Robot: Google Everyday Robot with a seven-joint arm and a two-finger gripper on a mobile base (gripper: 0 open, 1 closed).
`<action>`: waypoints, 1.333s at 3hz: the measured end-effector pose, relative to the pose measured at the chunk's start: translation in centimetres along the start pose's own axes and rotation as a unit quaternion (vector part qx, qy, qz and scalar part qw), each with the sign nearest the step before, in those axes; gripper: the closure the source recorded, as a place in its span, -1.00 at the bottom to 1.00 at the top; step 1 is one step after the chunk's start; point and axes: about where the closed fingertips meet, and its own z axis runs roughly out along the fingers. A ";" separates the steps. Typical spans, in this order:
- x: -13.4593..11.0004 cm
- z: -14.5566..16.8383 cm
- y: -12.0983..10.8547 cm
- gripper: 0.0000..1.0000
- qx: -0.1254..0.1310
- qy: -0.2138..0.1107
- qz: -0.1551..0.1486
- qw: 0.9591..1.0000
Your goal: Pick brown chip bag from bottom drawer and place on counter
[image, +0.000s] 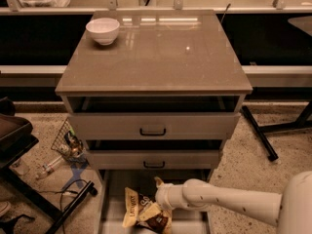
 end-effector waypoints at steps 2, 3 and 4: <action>3.8 7.0 -5.7 -1.00 -0.018 -0.052 0.024 0.998; 6.0 9.0 -6.2 -0.65 -0.021 -0.044 0.026 0.998; 7.6 10.2 -5.7 -0.19 -0.020 -0.016 0.012 1.000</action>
Offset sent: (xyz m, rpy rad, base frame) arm 0.0856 0.0026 -0.1129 0.1581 0.0061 -0.0400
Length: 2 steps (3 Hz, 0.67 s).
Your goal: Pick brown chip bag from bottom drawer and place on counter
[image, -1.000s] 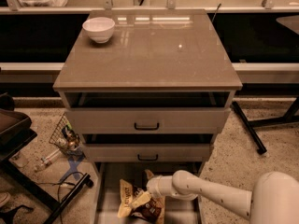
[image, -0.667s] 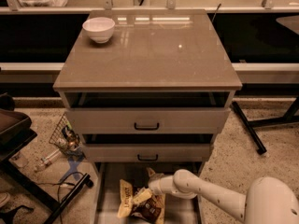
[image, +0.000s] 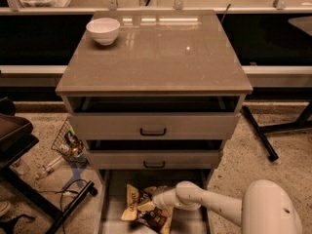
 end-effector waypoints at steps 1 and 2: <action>0.1 0.2 0.1 0.28 0.000 0.001 0.000 1.000; 0.1 0.4 0.4 0.90 -0.002 0.000 0.000 1.000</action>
Offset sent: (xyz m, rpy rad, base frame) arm -0.0012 0.0012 -0.0016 -0.0020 0.0004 0.0003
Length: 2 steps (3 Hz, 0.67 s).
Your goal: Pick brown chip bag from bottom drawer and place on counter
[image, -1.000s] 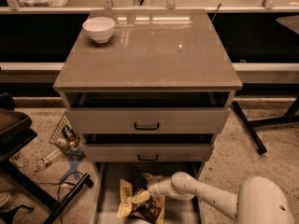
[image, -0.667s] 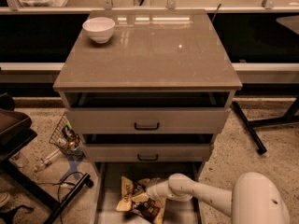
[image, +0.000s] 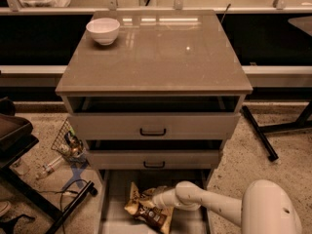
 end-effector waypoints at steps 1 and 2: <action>0.0 0.1 0.1 1.00 -0.001 0.000 0.000 1.000; -2.4 -1.3 0.4 1.00 -0.006 -0.007 -0.007 1.000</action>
Offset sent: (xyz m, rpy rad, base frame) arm 0.0092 0.0000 0.0731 0.0320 -0.0353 0.0303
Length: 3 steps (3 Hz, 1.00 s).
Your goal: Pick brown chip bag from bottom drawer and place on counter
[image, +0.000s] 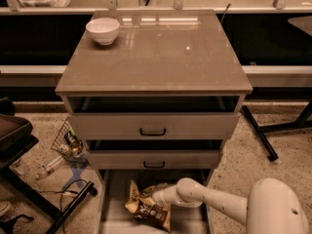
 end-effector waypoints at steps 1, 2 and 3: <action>-4.8 -7.8 0.5 1.00 0.018 -0.009 0.004 1.000; -9.7 -17.1 1.2 1.00 0.046 -0.006 0.003 0.999; -12.6 -22.8 2.1 1.00 0.076 0.014 0.016 0.997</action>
Offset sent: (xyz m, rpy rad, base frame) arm -0.0125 -0.1264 0.2515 -0.0329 -0.0859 -0.1012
